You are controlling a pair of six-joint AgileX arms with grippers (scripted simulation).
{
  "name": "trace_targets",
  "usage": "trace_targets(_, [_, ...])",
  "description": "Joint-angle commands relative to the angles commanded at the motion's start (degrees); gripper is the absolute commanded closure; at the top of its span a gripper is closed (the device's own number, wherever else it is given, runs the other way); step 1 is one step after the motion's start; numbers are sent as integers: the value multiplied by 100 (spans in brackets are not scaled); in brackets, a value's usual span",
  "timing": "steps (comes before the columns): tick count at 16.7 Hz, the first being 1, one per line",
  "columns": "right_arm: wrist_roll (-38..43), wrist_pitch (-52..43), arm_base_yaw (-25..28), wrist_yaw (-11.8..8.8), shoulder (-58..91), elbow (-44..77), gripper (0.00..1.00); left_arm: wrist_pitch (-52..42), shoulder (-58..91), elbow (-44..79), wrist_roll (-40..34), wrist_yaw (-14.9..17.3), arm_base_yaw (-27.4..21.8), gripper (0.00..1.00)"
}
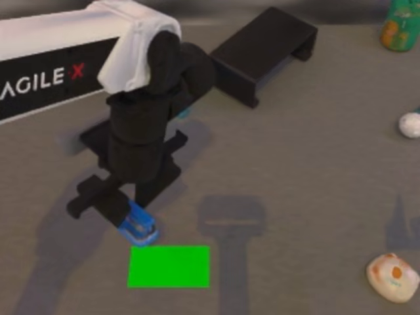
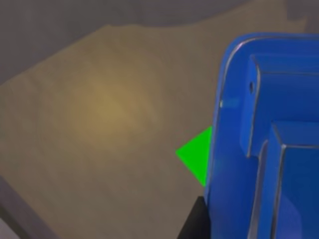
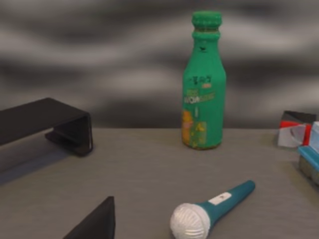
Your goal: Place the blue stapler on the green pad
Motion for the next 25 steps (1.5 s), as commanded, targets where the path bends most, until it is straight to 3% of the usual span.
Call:
trace_targets(5, [0, 0, 0, 0, 0, 0, 0, 448, -381, -390, -2929, 248, -328, 100])
trace_targets(10, [0, 0, 0, 0, 0, 0, 0, 936, -736, -606, -4551, 463, -503, 100])
trace_targets(19, [0, 0, 0, 0, 0, 0, 0, 1104, -748, -682, -4775, 495, -507, 100])
trace_targets(25, [0, 0, 0, 0, 0, 0, 0, 2437, -354, -1581, -4753, 507, -486, 100])
